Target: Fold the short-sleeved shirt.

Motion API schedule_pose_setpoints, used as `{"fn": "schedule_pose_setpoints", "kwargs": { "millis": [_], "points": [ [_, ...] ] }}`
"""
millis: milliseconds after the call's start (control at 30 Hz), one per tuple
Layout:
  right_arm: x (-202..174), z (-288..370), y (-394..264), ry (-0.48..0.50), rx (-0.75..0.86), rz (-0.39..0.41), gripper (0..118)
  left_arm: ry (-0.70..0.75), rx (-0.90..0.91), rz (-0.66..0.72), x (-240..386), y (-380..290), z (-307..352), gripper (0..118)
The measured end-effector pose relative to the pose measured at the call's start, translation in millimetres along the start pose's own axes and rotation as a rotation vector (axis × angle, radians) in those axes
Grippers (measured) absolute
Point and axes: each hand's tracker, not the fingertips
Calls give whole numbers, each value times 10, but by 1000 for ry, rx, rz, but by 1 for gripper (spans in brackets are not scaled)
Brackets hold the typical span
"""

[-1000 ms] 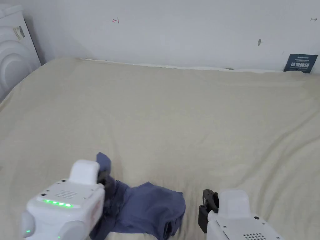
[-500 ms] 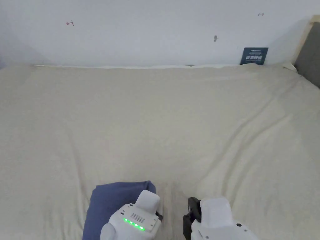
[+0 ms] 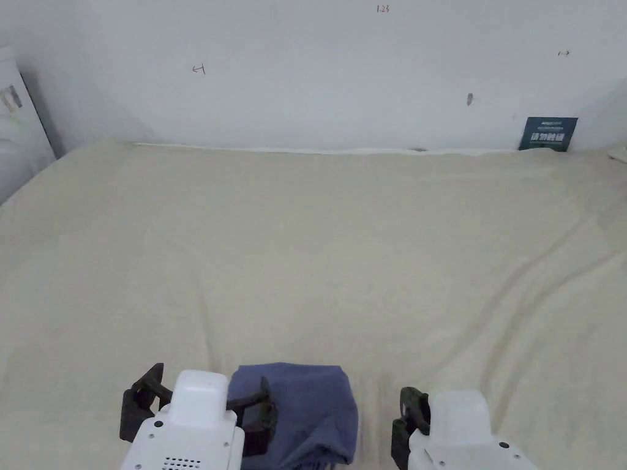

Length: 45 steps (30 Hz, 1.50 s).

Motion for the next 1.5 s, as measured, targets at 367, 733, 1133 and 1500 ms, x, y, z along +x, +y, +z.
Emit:
{"fn": "schedule_pose_setpoints", "kwargs": {
  "millis": [367,733,1133,1500],
  "points": [
    [25,61,-36,-7,16,16,1,8,-175,-125,559,-244,-632,3],
    [249,-18,-137,-60,-12,0,1,-178,-316,-250,1730,-626,-1041,3],
    [172,-111,-74,-26,-24,6,1,-410,-213,77,1133,-255,-680,3],
    [-138,-703,105,379,-140,-41,1,-315,-95,337,-457,-54,-213,3]
  ]
}}
